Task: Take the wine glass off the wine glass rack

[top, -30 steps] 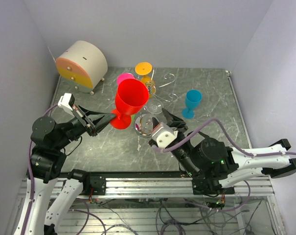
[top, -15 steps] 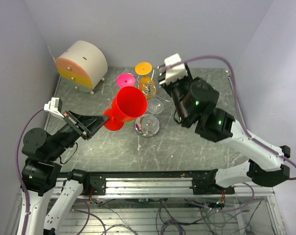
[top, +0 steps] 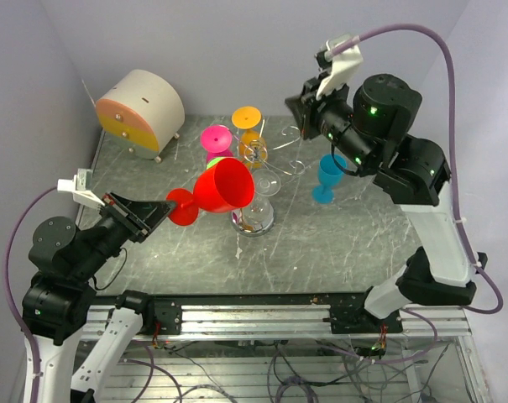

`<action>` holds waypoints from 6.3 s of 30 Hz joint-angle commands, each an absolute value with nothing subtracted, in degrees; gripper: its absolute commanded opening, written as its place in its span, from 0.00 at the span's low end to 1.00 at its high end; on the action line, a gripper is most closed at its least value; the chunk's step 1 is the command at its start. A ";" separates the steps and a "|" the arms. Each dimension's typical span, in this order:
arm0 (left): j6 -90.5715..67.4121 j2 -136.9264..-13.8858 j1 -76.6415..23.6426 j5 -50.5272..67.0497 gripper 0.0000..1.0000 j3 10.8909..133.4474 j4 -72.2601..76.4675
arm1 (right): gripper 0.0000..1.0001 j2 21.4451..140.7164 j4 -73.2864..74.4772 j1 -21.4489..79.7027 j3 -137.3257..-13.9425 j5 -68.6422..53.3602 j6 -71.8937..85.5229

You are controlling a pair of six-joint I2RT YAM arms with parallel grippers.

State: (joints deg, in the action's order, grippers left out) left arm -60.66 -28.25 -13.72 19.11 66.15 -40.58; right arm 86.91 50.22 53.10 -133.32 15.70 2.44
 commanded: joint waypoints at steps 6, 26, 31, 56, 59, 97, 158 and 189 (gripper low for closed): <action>-52.75 -31.75 -13.71 18.61 0.07 70.43 -42.25 | 0.38 80.62 55.38 53.05 -122.02 -15.19 14.08; -52.03 -32.20 -13.71 18.71 0.07 71.72 -42.82 | 0.36 78.62 53.58 53.00 -121.05 -9.99 14.77; -52.03 -32.17 -13.71 18.80 0.07 71.63 -42.51 | 0.39 77.62 52.13 53.00 -120.32 -10.50 15.06; -51.55 -32.76 -13.71 19.71 0.07 71.58 -41.25 | 0.41 80.38 45.79 53.11 -116.40 -21.15 17.34; -51.68 -32.86 -13.71 20.00 0.07 71.57 -40.88 | 0.40 80.94 45.21 53.11 -115.92 -21.43 17.59; -47.44 -32.86 -13.71 12.16 0.53 68.57 -48.38 | 0.00 87.10 40.79 20.60 -123.28 47.34 -1.45; -44.69 -28.11 -13.71 9.65 0.51 62.61 -55.21 | 0.18 98.79 51.61 -5.09 -92.45 5.74 13.83; -44.02 -29.07 -13.71 7.21 0.51 67.78 -56.76 | 0.32 97.51 40.13 18.36 -116.32 -25.39 22.25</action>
